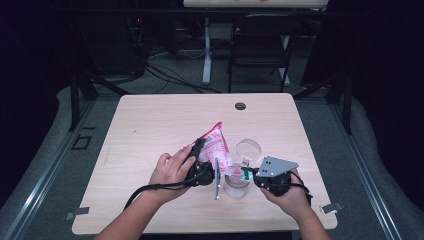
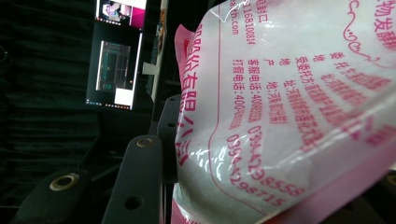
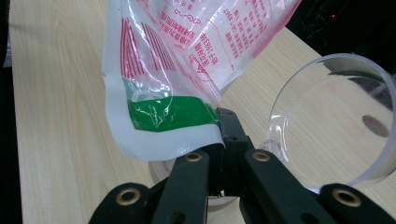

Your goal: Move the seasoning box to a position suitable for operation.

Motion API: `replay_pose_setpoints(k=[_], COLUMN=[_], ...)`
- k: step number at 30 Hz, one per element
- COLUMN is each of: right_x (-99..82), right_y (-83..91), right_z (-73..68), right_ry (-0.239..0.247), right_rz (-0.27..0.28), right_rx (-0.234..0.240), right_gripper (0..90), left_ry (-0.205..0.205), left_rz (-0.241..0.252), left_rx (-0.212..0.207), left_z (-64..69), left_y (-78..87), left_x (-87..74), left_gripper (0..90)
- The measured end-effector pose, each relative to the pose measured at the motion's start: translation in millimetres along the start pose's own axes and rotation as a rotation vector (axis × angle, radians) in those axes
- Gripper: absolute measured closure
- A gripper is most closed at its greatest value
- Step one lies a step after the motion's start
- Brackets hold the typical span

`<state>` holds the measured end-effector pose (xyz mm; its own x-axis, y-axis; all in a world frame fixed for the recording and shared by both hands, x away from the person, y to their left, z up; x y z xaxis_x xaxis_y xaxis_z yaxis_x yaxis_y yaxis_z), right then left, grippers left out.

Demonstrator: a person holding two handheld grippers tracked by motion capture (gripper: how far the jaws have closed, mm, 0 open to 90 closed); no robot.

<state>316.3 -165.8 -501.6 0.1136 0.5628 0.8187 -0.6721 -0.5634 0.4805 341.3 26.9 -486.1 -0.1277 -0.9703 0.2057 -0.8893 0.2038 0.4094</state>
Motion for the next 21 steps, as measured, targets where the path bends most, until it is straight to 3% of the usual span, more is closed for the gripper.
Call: replay_pose_setpoints(k=[21], right_x=[0.1], right_y=[0.0], right_z=[0.1], right_ry=[0.001], right_rz=[0.0], right_rx=[-0.002], right_gripper=[90.0], left_ry=[0.002], left_rz=[0.001], left_rx=[-0.004], left_z=[-0.3], left_y=[0.1], left_x=[0.2], left_gripper=[64.4])
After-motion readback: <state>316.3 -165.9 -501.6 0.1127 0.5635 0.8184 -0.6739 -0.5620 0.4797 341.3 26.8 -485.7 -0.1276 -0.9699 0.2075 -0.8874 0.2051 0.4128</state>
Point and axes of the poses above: each handheld gripper's, and its own axes: y roughly backward along the jaws, x roughly out of its top, z roughly to its right, the point moved 5 cm from there along -y, roughly forward along the jaws, and after that the axes turned 10 degrees about -x, right-handed, at the moved point
